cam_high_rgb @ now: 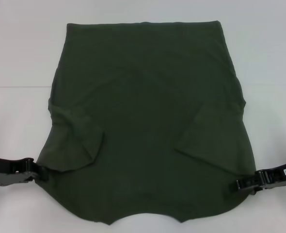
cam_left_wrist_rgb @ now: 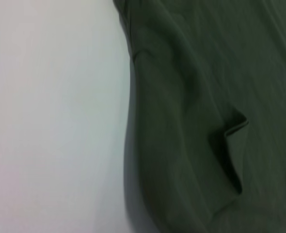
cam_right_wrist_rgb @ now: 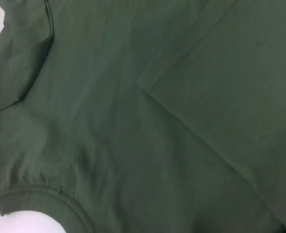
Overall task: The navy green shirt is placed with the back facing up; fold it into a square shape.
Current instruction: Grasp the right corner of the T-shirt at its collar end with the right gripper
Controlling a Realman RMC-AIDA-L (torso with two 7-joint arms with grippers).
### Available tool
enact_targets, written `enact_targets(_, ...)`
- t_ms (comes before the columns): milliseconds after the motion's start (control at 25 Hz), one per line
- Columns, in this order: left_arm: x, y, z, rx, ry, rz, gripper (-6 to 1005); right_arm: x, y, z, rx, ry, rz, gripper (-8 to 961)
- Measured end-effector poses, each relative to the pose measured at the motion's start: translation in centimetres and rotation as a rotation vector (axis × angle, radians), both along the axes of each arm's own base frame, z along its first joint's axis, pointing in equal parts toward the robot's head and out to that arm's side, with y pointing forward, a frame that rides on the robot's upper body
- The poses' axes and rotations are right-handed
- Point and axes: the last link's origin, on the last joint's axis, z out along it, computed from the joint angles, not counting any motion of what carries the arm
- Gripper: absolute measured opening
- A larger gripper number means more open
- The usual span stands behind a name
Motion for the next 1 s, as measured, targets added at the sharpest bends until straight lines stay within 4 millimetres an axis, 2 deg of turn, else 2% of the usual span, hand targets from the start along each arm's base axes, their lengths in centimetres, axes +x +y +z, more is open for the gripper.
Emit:
enact_targets(760, -0.01, -0.05, -0.06, 0.003, -0.005, 0.000, 58, -0.27, 0.23, -0.16, -0.008, -0.019, -0.011, 902)
enact_targets(960, -0.03, -0.08, 0.05, 0.007, -0.011, -0.004, 59, -0.16, 0.41, -0.08, -0.007, -0.042, -0.022, 724)
enact_targets(1000, -0.03, -0.07, 0.06, 0.008, -0.011, -0.004, 59, -0.16, 0.41, -0.10, -0.008, -0.046, -0.024, 641)
